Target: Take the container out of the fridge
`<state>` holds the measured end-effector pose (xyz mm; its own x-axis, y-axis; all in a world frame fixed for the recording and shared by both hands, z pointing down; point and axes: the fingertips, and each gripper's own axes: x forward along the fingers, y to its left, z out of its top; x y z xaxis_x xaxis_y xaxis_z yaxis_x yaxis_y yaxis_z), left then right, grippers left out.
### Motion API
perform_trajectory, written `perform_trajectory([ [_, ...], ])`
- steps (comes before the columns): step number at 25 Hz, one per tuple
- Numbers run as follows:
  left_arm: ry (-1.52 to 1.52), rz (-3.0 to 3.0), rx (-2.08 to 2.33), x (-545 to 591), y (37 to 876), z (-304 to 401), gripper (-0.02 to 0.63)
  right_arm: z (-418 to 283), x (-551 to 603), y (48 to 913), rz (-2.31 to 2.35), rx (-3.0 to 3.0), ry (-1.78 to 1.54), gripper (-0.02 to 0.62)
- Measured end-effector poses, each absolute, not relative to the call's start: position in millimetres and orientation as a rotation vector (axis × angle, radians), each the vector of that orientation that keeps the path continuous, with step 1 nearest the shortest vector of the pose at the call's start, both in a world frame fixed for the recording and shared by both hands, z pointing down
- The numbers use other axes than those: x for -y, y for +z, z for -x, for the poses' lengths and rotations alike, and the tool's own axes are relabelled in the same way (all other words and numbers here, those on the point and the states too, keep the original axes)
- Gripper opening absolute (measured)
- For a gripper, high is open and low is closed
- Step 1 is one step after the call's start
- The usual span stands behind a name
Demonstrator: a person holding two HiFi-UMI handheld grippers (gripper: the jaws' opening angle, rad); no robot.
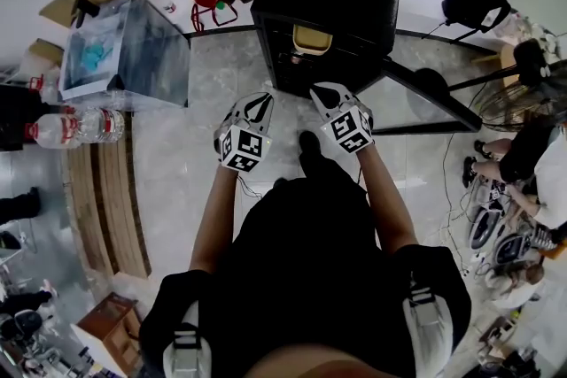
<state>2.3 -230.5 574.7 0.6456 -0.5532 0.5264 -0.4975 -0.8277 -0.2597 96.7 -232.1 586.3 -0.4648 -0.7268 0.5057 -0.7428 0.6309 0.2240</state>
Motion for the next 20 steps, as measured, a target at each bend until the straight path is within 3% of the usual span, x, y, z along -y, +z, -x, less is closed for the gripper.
perform_trajectory([
  [20,-0.966,2.767,-1.0,254,583,-9,0.029,-107,286,599,-1.02,2.241,-0.049,0.0],
])
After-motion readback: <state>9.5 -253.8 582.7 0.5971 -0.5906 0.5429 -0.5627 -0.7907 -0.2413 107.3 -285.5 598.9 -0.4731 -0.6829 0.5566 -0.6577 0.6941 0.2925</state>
